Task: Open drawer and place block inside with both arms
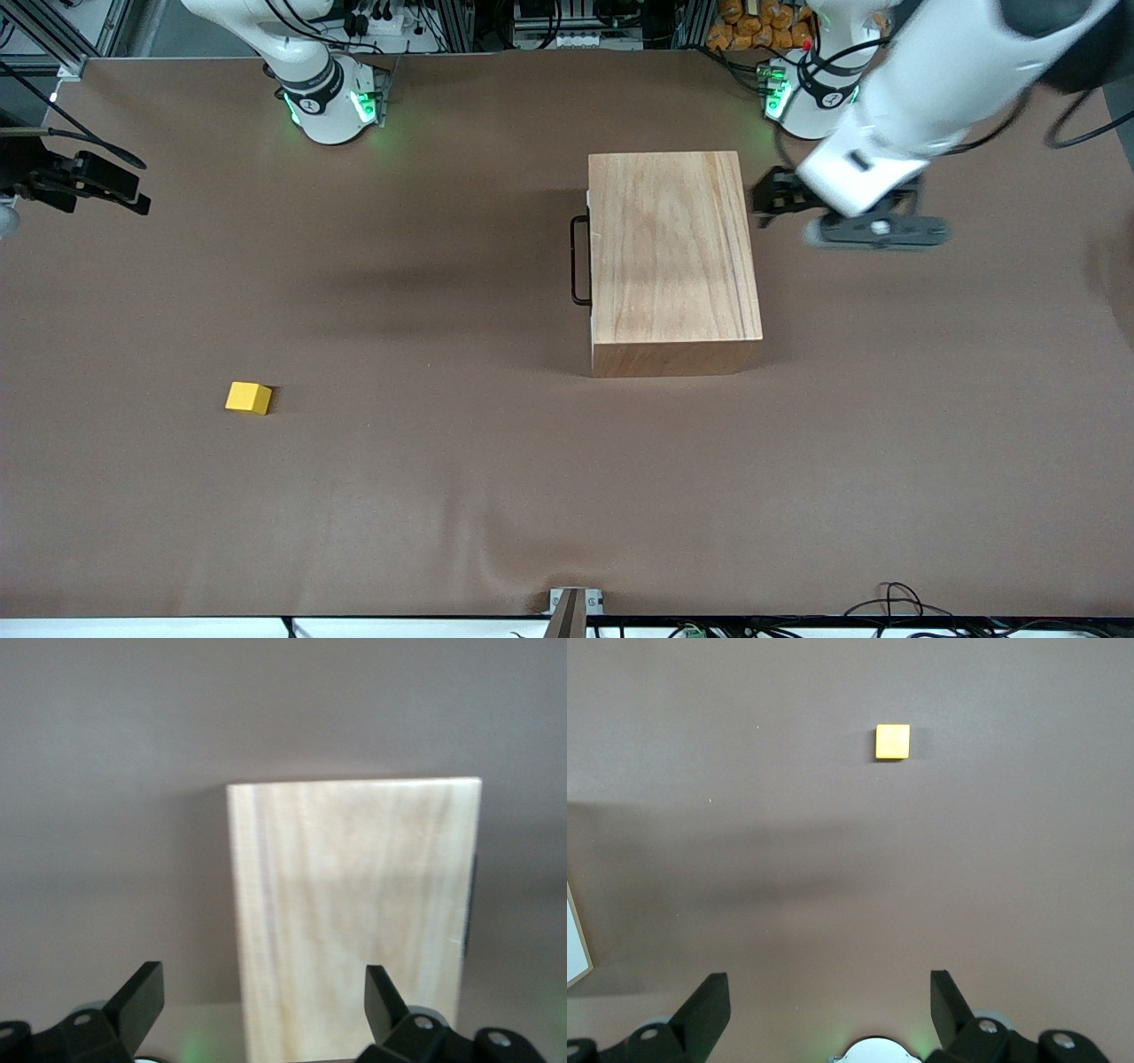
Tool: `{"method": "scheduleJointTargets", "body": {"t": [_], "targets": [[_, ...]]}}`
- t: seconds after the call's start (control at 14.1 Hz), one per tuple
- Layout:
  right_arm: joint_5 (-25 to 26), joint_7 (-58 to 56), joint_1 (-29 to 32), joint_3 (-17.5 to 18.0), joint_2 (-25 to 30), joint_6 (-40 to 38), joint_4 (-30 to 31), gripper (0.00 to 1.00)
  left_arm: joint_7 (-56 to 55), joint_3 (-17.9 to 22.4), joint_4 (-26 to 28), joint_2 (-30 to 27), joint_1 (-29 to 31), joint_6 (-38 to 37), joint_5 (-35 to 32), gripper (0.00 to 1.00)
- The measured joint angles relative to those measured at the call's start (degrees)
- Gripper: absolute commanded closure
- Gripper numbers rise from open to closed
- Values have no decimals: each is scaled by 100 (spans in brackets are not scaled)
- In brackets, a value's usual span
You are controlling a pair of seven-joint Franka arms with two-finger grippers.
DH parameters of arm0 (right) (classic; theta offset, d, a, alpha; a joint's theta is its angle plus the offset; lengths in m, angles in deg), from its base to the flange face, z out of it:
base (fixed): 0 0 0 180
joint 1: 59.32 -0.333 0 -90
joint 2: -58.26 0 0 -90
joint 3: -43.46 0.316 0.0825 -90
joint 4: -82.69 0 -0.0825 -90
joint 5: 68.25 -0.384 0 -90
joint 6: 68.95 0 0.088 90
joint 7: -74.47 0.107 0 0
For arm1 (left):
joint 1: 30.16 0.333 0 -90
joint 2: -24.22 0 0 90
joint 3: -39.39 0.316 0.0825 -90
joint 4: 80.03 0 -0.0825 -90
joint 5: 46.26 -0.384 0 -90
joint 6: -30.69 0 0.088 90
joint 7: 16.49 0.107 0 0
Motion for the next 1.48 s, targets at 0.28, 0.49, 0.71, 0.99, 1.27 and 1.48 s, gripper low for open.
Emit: {"method": "scheduleJointTargets", "body": {"t": [0.28,0.49,0.71,0.99,1.27,1.48], "targets": [[1,0,0,-1,-30,41,15,0,-1737,45,-639,1023,-1494,261,-603,0],[1,0,0,-1,-56,109,62,0,-2595,452,-1077,1731,-2543,623,-726,0],[2,1,2,-4,-89,214,228,0,-2648,1009,-1257,2189,-3332,1131,-731,0],[3,1,12,-19,-118,355,308,0,-2627,1404,-1340,2745,-3943,1452,-732,0],[3,1,14,-24,-121,618,444,0,-2614,2652,-1371,2998,-5087,1460,-732,0],[4,2,19,-27,-153,877,614,0,-2616,3038,-1391,3066,-5507,1460,-733,0]]}}
